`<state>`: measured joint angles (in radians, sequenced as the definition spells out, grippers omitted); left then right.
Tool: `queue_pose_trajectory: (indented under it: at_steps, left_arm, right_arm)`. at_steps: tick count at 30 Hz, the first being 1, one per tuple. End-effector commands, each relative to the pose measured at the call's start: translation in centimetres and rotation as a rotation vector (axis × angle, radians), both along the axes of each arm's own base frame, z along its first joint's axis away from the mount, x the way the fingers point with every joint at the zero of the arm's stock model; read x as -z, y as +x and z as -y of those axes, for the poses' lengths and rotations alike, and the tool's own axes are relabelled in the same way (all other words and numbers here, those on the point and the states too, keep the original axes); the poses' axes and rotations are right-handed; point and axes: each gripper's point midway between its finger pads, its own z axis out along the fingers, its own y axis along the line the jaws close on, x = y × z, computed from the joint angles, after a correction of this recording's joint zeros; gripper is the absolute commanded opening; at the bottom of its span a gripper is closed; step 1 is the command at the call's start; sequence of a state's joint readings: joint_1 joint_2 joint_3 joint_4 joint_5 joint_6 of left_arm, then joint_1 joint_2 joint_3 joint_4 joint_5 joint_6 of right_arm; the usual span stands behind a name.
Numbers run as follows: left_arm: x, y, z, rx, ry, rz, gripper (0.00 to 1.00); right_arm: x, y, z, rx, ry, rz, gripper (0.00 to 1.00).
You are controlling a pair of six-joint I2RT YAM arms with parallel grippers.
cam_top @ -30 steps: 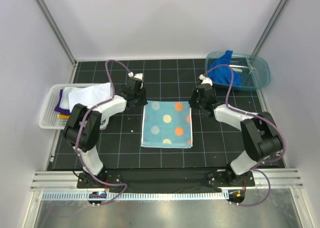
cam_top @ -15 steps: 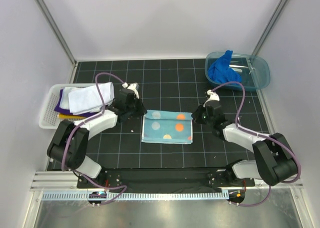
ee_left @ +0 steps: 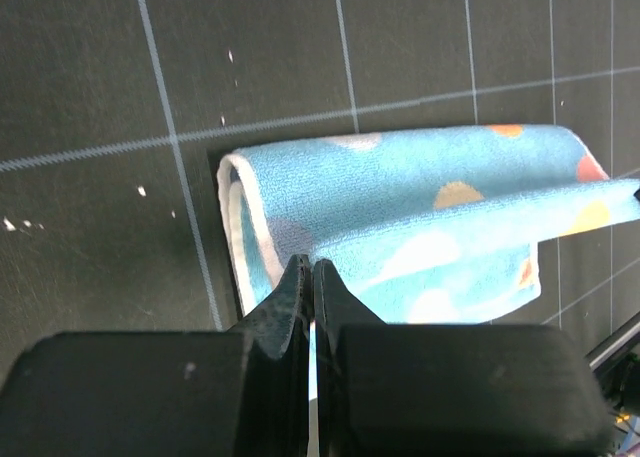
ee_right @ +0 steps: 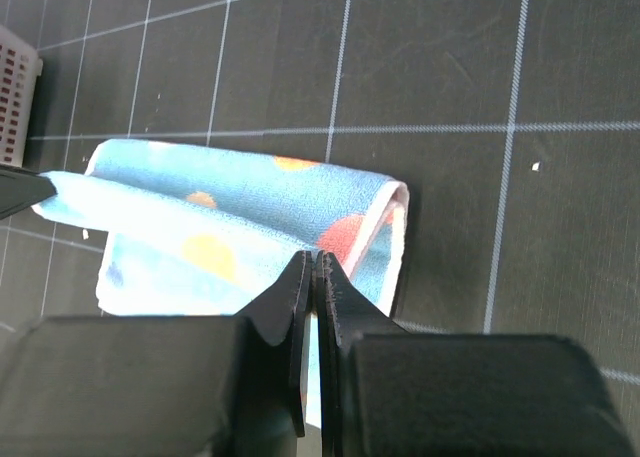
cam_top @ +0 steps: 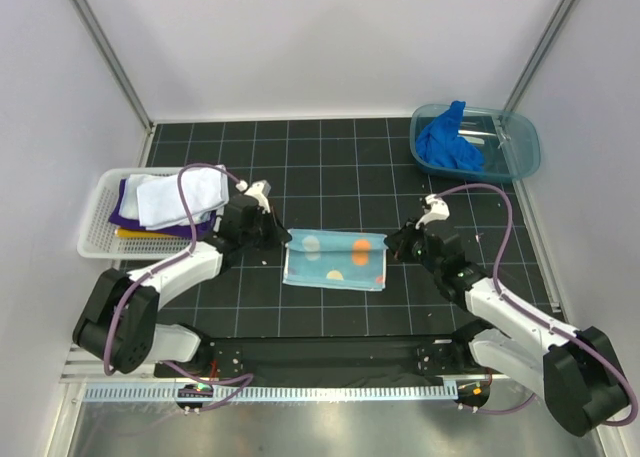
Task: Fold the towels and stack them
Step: Fold the towel
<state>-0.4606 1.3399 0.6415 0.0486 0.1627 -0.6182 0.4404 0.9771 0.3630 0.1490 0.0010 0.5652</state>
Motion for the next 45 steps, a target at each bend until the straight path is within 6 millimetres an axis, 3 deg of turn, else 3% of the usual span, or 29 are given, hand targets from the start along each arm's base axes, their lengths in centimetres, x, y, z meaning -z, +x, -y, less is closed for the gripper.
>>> queue_pose_trajectory:
  at_steps: [1,15,27,30,36,41,45]
  left_arm:
    - [-0.6,-0.4,0.3,0.014,-0.024,0.026,0.0]
    - [0.4,-2.3,0.2,0.039,-0.033,-0.011,0.0]
    - [2.2,-3.8,0.2,0.06,-0.027,-0.065,0.01]
    - [2.7,-4.2,0.3,0.073,-0.024,-0.084,0.06]
    - [1.3,-3.9,0.4,0.068,-0.041,-0.053,0.2]
    - [-1.0,-3.4,0.2,0.054,-0.029,-0.025,0.2]
    - [-2.9,-3.2,-0.7,0.015,-0.011,0.007,0.21]
  right_arm:
    - [0.6,-1.1,0.4,0.011,-0.007,-0.03,0.01]
    - [3.3,-3.9,-0.1,-0.003,-0.041,-0.092,0.01]
    - [4.4,-4.5,0.0,0.019,-0.042,-0.131,0.01]
    - [4.6,-4.7,-0.2,0.012,-0.033,-0.141,0.09]
    - [4.0,-5.1,-0.9,-0.03,-0.011,-0.144,0.22]
    - [2.7,-5.4,-1.0,-0.069,-0.032,-0.142,0.37]
    - [1.0,-5.3,-0.9,-0.063,-0.035,-0.127,0.4]
